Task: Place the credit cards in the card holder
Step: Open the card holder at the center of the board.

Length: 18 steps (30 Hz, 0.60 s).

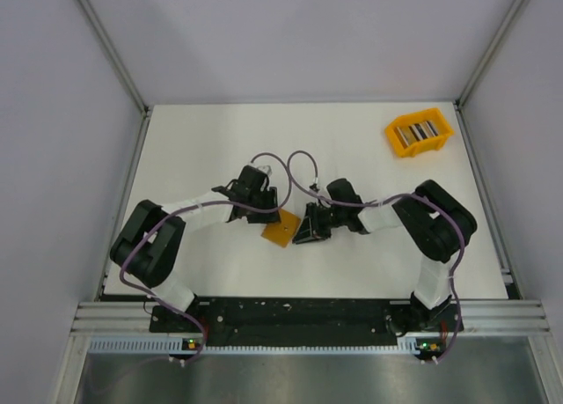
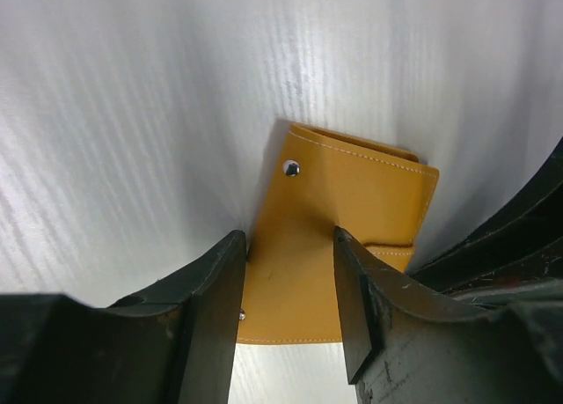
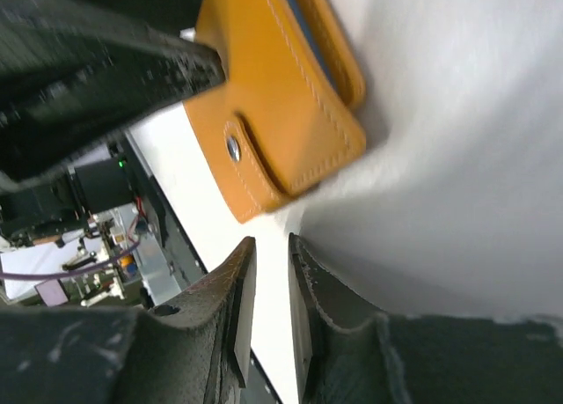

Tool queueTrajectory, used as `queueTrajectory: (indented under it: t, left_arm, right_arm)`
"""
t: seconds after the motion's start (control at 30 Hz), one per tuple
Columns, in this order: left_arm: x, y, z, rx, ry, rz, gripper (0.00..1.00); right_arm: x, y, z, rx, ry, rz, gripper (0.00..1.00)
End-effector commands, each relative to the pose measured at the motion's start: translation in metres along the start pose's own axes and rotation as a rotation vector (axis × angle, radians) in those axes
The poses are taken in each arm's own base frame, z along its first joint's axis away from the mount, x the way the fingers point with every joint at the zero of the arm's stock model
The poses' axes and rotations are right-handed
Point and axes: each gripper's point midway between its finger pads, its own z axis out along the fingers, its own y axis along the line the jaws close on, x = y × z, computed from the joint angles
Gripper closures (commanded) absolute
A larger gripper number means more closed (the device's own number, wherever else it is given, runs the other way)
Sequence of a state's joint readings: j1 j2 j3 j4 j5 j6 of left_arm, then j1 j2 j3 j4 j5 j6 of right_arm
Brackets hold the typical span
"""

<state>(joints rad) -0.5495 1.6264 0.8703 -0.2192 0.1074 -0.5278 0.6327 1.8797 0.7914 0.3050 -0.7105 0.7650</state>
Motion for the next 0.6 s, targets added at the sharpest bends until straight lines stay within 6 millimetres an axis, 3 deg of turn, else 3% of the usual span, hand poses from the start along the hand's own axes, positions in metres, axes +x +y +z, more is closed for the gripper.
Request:
queueTrajectory:
  t: [0.0,0.1,0.17,0.4,0.57]
  left_arm:
    - [0.007,-0.024,-0.002,0.153,0.012,0.056,0.51]
    - [0.016,-0.03,-0.004,0.191,0.032,0.102,0.51]
    - [0.016,-0.021,-0.005,0.144,0.014,0.111,0.48]
    - [0.001,0.003,-0.025,-0.008,-0.079,0.07,0.28]
    - [0.004,0.007,-0.032,-0.009,-0.119,0.009,0.25]
  right_arm:
    - [0.021,0.011,-0.013,-0.011,-0.026,-0.036,0.78]
    - [0.028,0.022,-0.021,-0.016,-0.041,-0.068,0.75]
    - [0.023,0.028,-0.03,0.008,-0.064,-0.104,0.71]
    - [-0.037,0.041,-0.051,0.097,-0.16,-0.232,0.68]
    - [-0.065,0.047,-0.042,0.079,-0.124,-0.271,0.68]
